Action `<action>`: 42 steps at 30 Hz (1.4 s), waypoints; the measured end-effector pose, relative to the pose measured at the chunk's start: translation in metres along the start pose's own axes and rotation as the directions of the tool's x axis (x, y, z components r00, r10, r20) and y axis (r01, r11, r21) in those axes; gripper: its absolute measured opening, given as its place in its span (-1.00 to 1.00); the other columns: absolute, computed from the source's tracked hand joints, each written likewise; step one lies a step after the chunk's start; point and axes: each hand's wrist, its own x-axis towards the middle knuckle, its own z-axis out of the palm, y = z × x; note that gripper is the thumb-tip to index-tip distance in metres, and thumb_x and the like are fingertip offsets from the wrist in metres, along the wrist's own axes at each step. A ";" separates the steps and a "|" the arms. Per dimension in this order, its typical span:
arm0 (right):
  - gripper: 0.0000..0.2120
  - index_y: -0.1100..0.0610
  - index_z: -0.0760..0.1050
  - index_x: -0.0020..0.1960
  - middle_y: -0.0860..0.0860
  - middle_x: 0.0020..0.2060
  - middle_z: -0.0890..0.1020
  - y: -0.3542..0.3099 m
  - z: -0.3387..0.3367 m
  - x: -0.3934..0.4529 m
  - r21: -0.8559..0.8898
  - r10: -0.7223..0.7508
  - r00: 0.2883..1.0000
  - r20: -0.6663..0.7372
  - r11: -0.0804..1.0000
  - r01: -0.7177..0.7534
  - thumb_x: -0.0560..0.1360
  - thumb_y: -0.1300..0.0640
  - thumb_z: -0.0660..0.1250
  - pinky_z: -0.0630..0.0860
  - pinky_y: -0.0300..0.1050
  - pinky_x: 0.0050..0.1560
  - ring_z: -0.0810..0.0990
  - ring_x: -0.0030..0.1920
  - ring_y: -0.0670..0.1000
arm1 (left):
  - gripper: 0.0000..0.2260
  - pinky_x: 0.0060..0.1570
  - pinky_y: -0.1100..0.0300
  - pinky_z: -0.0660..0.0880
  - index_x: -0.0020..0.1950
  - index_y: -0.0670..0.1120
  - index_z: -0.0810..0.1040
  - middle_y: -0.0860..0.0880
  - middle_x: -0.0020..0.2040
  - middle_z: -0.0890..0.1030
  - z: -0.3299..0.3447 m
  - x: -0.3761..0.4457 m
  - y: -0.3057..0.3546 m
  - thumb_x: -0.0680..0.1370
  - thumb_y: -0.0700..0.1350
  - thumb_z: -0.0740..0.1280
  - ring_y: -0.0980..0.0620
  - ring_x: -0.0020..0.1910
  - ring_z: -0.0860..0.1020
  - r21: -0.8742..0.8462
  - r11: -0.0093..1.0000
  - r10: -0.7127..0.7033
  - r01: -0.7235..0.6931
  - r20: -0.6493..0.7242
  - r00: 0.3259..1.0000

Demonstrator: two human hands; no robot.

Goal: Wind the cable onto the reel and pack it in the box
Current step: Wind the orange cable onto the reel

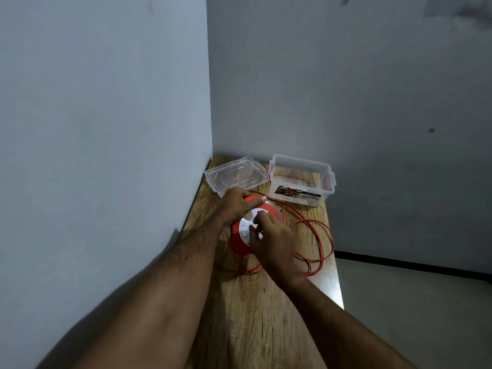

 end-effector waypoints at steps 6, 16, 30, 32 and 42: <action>-0.20 0.09 0.32 0.45 0.18 0.40 0.37 0.019 -0.005 0.001 -0.289 -0.321 0.825 0.466 0.825 0.485 0.27 0.13 0.56 0.41 0.33 0.26 0.38 0.38 0.22 | -0.58 -0.01 0.15 0.64 0.16 -0.11 0.72 -0.08 0.04 0.75 0.001 0.001 -0.001 0.54 0.21 0.42 0.05 -0.05 0.69 -0.051 0.999 0.008 -0.006 0.027 1.000; 0.01 0.10 0.09 0.56 0.15 0.54 0.19 0.016 -0.010 0.002 -0.392 -0.261 0.814 0.518 0.774 0.498 0.27 0.06 0.58 0.47 0.34 0.22 0.53 0.21 0.29 | -0.60 -0.15 0.16 0.66 0.03 -0.12 0.75 -0.06 -0.10 0.76 -0.002 0.003 -0.005 0.52 0.22 0.44 0.08 -0.21 0.70 -0.030 0.999 -0.019 0.019 0.011 1.000; -0.11 -0.01 0.06 0.61 0.08 0.22 0.64 0.007 -0.017 0.014 -0.122 -0.323 0.770 0.550 0.881 0.457 0.43 0.17 0.48 0.65 0.04 -0.16 0.68 -0.02 0.19 | -0.64 -0.21 0.24 0.62 -0.04 -0.10 0.72 0.02 -0.19 0.72 -0.004 -0.008 -0.023 0.50 0.20 0.48 0.10 -0.23 0.70 -0.040 0.996 -0.077 0.079 0.049 0.996; -0.11 0.00 0.09 0.58 0.07 0.22 0.63 0.007 -0.014 0.011 -0.147 -0.338 0.796 0.502 0.873 0.464 0.39 0.12 0.51 0.65 0.06 -0.19 0.69 -0.03 0.22 | -0.67 -0.25 0.27 0.59 -0.09 -0.07 0.70 0.04 -0.22 0.70 -0.003 -0.009 -0.023 0.50 0.20 0.47 0.12 -0.25 0.70 -0.059 0.995 -0.075 0.078 0.047 0.996; -0.30 0.06 0.26 0.43 0.04 0.04 0.67 -0.003 0.011 0.001 0.017 0.031 0.987 0.161 0.999 -0.034 0.41 -0.07 0.48 0.64 -0.03 -0.13 0.69 -0.08 0.08 | -0.61 -0.26 0.13 0.59 -0.24 -0.07 0.71 -0.02 -0.34 0.68 0.001 -0.003 -0.025 0.46 0.26 0.48 0.05 -0.32 0.65 -0.093 0.995 -0.034 0.030 -0.038 0.999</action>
